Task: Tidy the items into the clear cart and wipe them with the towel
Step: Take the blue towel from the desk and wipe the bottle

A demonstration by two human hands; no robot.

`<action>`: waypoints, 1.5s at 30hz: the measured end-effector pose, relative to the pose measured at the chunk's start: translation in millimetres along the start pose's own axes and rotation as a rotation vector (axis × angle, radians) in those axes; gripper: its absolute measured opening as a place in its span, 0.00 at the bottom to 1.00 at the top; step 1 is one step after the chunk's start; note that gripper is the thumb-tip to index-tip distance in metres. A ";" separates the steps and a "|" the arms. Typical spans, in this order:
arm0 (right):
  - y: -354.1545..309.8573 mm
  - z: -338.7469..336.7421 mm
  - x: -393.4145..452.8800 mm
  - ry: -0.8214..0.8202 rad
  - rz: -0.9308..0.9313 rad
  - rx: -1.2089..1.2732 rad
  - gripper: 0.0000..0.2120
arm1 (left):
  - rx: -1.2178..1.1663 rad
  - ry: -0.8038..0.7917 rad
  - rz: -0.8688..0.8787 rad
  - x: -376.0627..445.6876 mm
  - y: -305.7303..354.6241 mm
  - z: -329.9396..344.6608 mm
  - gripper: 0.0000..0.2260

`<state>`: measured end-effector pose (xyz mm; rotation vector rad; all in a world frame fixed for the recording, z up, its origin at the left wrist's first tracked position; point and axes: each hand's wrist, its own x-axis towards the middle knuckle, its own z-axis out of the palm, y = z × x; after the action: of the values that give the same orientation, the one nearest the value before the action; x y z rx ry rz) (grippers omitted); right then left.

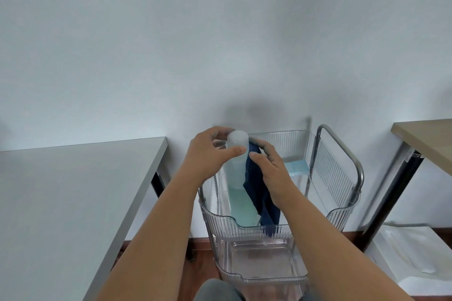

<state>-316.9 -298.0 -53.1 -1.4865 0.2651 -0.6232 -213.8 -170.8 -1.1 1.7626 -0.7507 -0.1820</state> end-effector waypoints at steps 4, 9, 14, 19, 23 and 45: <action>-2.7 -0.5 0.2 -0.013 -0.030 -0.124 0.17 | -0.015 0.104 -0.002 0.3 -1.6 4.3 0.20; -8.6 -5.4 0.3 0.031 -0.049 -0.319 0.15 | -0.036 0.178 0.011 -1.0 -3.0 14.0 0.19; -10.8 -6.1 -1.2 0.041 -0.078 -0.484 0.21 | -0.026 0.188 0.006 -2.0 -1.8 17.2 0.19; -18.6 -11.1 8.2 -0.092 -0.040 -0.470 0.22 | -0.020 0.160 -0.001 0.5 -0.8 13.1 0.18; -22.4 -22.0 20.3 -0.253 -0.073 -0.462 0.19 | -0.003 0.107 0.004 2.1 0.6 9.1 0.17; -8.8 -21.5 0.6 -0.017 0.014 -0.087 0.10 | -0.012 0.046 -0.121 -1.1 4.9 4.6 0.23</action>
<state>-329.8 -316.2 -46.3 -1.5717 0.2919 -0.5937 -218.8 -174.5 1.6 1.7958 -0.6093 -0.2262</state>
